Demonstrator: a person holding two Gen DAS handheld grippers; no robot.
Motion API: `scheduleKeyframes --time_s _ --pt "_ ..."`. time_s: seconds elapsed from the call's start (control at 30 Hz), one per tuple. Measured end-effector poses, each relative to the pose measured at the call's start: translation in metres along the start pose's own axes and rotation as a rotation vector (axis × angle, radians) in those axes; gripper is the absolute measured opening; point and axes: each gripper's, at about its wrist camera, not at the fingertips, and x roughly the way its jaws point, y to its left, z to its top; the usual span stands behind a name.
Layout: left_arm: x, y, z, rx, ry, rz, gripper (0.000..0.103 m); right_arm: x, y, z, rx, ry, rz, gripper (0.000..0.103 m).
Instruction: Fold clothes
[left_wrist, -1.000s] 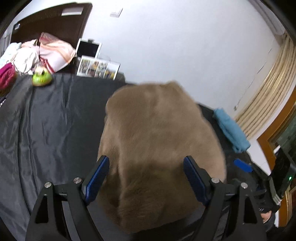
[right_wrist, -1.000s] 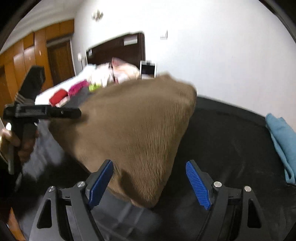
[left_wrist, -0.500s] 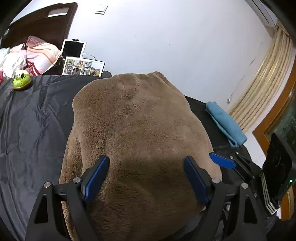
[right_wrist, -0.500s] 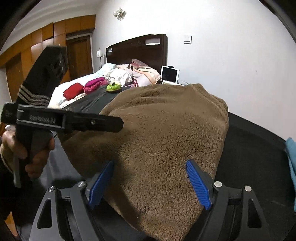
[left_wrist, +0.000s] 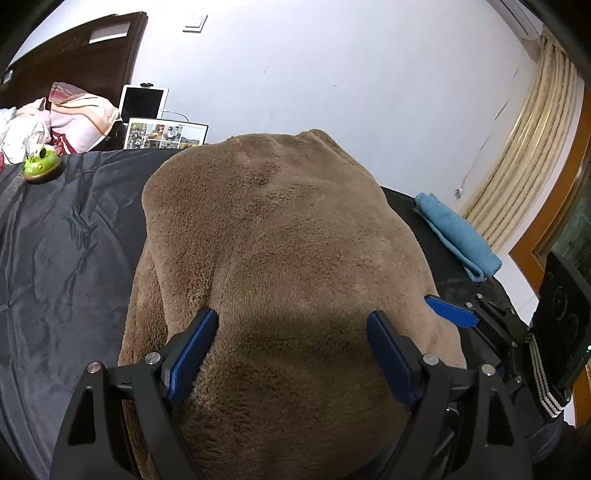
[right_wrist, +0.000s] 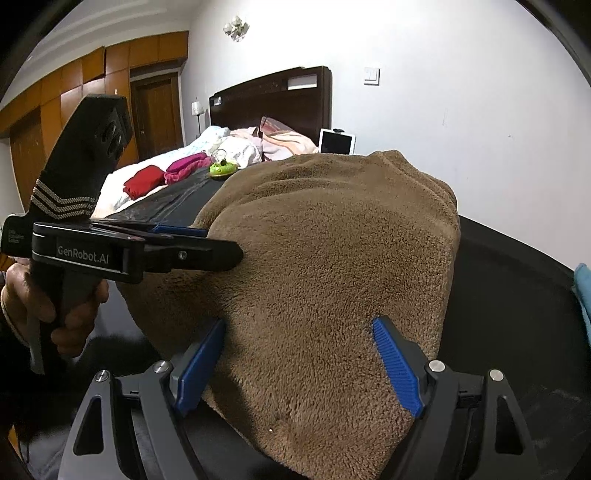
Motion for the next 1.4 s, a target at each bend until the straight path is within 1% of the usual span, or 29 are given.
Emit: scheduleKeyframes --time_s 0.23,0.43,0.47,0.57,0.67,0.7,0.77,0.83,0.93,1.0,1.07,1.17,1.27,1.33,1.4 --pt "0.001 -0.002 -0.002 0.012 -0.008 0.009 0.086 0.001 0.000 0.000 -0.005 0.000 -0.003 0.083" --pt "-0.002 0.000 -0.002 0.003 -0.012 -0.004 0.086 0.002 -0.001 0.000 -0.008 -0.001 -0.004 0.083" --pt "-0.004 0.001 0.000 -0.006 -0.011 -0.011 0.086 0.002 -0.001 0.000 -0.008 -0.001 -0.003 0.083" --pt "-0.017 0.006 0.009 -0.061 -0.025 -0.069 0.088 0.002 -0.002 -0.001 -0.004 -0.002 0.000 0.084" --pt "-0.029 0.017 0.020 -0.130 -0.046 -0.093 0.091 0.002 -0.003 -0.001 0.000 -0.003 0.003 0.084" --pt "-0.033 0.022 0.024 -0.149 -0.056 -0.084 0.092 0.003 -0.003 -0.001 0.001 -0.004 0.004 0.084" --pt "-0.037 0.029 0.031 -0.174 -0.069 -0.049 0.099 0.003 -0.004 -0.001 0.002 -0.004 0.006 0.084" --pt "-0.038 0.037 0.039 -0.196 -0.077 -0.017 0.102 0.003 -0.004 -0.001 0.004 -0.005 0.008 0.085" --pt "-0.029 0.042 0.050 -0.180 -0.033 0.002 0.102 0.003 -0.005 -0.001 0.006 -0.006 0.011 0.085" --pt "-0.015 0.043 0.056 -0.153 0.019 0.045 0.102 0.003 -0.005 -0.002 0.007 -0.007 0.012 0.085" --pt "0.001 0.047 0.061 -0.147 0.080 0.055 0.102 0.003 -0.005 -0.002 0.008 -0.007 0.014 0.085" --pt "0.022 0.060 0.063 -0.175 0.178 0.021 0.102 0.003 -0.005 -0.001 0.009 -0.010 0.016 0.085" --pt "0.037 0.072 0.062 -0.224 0.260 -0.025 0.102 0.002 -0.006 -0.001 0.011 -0.012 0.019 0.085" --pt "0.047 0.078 0.061 -0.242 0.314 -0.066 0.102 0.001 -0.006 -0.001 0.013 -0.014 0.020 0.085" --pt "0.056 0.081 0.061 -0.240 0.355 -0.105 0.102 0.001 -0.006 0.000 0.014 -0.015 0.022 0.085"
